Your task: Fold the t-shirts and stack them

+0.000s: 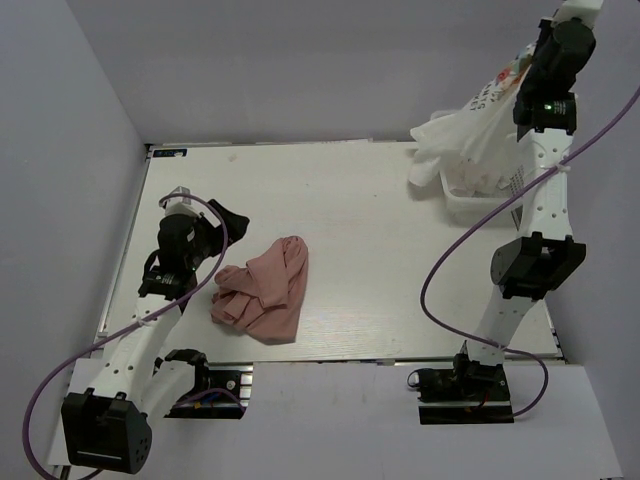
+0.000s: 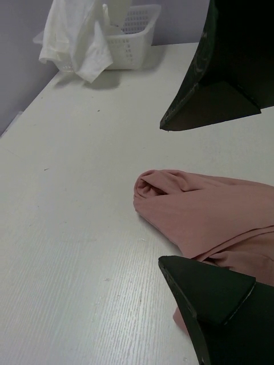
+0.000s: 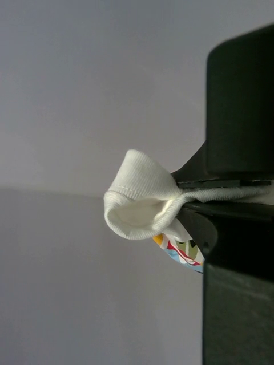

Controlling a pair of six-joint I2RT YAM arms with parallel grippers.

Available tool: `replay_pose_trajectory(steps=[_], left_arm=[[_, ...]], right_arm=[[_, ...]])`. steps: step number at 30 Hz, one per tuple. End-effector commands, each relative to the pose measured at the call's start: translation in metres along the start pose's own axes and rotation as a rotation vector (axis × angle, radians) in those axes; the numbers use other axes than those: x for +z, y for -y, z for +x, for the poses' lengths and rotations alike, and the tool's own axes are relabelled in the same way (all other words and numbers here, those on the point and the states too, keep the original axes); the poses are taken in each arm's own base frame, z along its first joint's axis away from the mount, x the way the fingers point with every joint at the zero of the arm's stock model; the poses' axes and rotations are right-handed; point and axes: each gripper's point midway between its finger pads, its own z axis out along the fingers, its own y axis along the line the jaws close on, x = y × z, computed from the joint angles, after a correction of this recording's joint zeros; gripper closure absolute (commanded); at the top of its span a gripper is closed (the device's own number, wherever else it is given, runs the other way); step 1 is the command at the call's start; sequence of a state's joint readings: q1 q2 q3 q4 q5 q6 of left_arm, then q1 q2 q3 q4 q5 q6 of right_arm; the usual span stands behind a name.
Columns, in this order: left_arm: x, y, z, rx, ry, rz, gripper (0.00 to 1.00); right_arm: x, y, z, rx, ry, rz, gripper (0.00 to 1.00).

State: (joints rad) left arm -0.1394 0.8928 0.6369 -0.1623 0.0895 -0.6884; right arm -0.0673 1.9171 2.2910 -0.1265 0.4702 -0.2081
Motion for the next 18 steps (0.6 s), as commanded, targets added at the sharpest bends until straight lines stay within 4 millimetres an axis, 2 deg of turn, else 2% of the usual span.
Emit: replay_pose_trajectory(steps=[1, 2, 3, 4, 5, 7, 9, 11, 13, 14, 15, 16, 17, 18], left_arm=[[-0.003, 0.016, -0.026, 0.014, 0.079, 0.038, 0.0], [-0.003, 0.017, -0.028, 0.015, 0.087, 0.045, 0.0], [-0.001, 0.016, -0.026, 0.014, 0.08, 0.039, 0.0], [0.002, 0.014, -0.027, 0.014, 0.086, 0.032, 0.0], [0.002, 0.014, -0.027, 0.014, 0.086, 0.032, 0.0], [0.004, 0.014, -0.027, 0.014, 0.085, 0.031, 0.0], [0.007, 0.011, -0.024, 0.014, 0.081, 0.028, 0.0], [0.009, 0.012, -0.023, 0.023, 0.075, 0.035, 0.0], [0.014, 0.01, -0.021, 0.022, 0.067, 0.028, 0.0], [0.013, 0.011, -0.02, 0.023, 0.06, 0.037, 0.0], [0.015, 0.009, -0.018, 0.022, 0.053, 0.031, 0.0], [0.015, 0.012, -0.019, 0.023, 0.053, 0.045, 0.0], [0.017, 0.012, -0.016, 0.022, 0.039, 0.045, 0.0], [0.017, 0.012, -0.016, 0.022, 0.039, 0.045, 0.0]], right_arm=[[-0.006, 0.051, -0.091, 0.141, 0.299, 0.105, 1.0], [-0.004, 0.062, -0.095, 0.14, 0.32, 0.135, 1.0], [-0.01, 0.077, -0.119, 0.162, 0.423, 0.185, 1.0], [-0.014, 0.091, -0.124, 0.157, 0.447, 0.242, 1.0], [-0.02, 0.1, -0.136, 0.178, 0.509, 0.276, 1.0], [-0.027, 0.115, -0.15, 0.188, 0.583, 0.324, 1.0], [-0.033, 0.12, -0.163, 0.193, 0.65, 0.317, 1.0], [-0.035, 0.118, -0.17, 0.194, 0.669, 0.291, 1.0], [-0.029, 0.103, -0.162, 0.195, 0.639, 0.217, 1.0], [-0.033, 0.097, -0.167, 0.187, 0.65, 0.171, 1.0], [-0.029, 0.089, -0.161, 0.188, 0.639, 0.135, 1.0], [-0.022, 0.07, -0.146, 0.156, 0.608, 0.056, 1.0], [-0.021, 0.065, -0.14, 0.15, 0.592, 0.031, 1.0], [-0.015, 0.055, -0.126, 0.127, 0.562, 0.008, 1.0]])
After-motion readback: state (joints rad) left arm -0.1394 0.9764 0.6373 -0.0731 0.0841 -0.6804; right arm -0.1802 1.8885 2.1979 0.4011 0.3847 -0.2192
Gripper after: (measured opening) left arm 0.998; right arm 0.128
